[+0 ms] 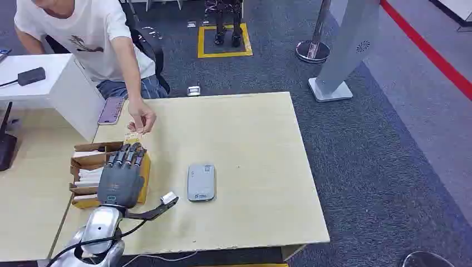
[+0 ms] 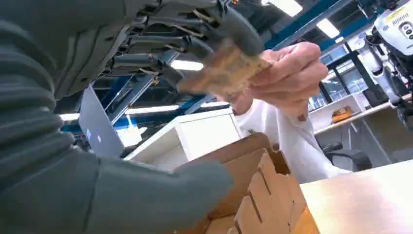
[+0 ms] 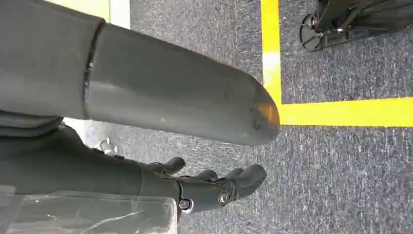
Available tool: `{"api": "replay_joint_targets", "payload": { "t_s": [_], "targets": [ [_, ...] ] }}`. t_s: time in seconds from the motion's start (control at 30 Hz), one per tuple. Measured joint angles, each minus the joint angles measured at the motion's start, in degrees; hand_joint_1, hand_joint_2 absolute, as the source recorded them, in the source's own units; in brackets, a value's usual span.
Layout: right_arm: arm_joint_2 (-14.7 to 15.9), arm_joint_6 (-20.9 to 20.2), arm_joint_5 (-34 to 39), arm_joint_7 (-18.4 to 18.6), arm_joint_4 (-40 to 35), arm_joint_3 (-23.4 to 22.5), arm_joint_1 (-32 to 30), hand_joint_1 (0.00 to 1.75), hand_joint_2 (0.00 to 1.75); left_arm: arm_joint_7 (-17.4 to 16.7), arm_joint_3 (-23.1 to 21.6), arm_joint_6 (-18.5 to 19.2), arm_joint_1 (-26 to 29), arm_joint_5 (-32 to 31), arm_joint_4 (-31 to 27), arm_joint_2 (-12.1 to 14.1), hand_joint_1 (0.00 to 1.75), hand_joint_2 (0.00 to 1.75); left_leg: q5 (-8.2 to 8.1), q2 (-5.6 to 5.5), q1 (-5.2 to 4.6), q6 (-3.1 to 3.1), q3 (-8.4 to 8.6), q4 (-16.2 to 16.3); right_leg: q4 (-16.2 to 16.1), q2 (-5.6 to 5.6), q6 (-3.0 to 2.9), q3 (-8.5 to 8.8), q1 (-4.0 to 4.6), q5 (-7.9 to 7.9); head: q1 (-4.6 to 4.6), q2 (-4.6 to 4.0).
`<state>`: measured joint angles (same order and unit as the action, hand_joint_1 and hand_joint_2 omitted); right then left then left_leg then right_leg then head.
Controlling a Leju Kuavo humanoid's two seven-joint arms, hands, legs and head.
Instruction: Pass the card to the sensor for recognition and then transmit it.
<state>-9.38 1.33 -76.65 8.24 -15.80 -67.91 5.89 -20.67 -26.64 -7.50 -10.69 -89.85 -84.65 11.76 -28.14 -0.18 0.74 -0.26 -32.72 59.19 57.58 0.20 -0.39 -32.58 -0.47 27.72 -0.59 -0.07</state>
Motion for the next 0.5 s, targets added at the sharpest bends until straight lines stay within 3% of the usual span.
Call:
{"api": "replay_joint_targets", "payload": {
  "t_s": [0.47, 0.5],
  "targets": [
    [0.0, 0.0, -0.5, -0.1, 0.0, 0.0, 0.0, 0.00, 0.00, -1.0, -1.2, 0.1, -0.8, 0.0, 0.0, 0.9, 0.58, 1.75, 0.00, 0.00, 0.00, 0.00, 0.00, 0.0, 0.0, 0.00, 0.00, 0.00, 0.00, 0.00, 0.00, 0.00],
    [0.0, 0.0, -0.5, -0.1, 0.0, 0.0, 0.0, 0.00, 0.00, -1.0, -1.2, 0.1, -0.8, 0.0, 0.0, 0.9, 0.00, 1.75, 0.00, 0.00, 0.00, 0.00, 0.00, 0.0, 0.0, 0.00, 0.00, 0.00, 0.00, 0.00, 0.00, 0.00]
  ]
}}
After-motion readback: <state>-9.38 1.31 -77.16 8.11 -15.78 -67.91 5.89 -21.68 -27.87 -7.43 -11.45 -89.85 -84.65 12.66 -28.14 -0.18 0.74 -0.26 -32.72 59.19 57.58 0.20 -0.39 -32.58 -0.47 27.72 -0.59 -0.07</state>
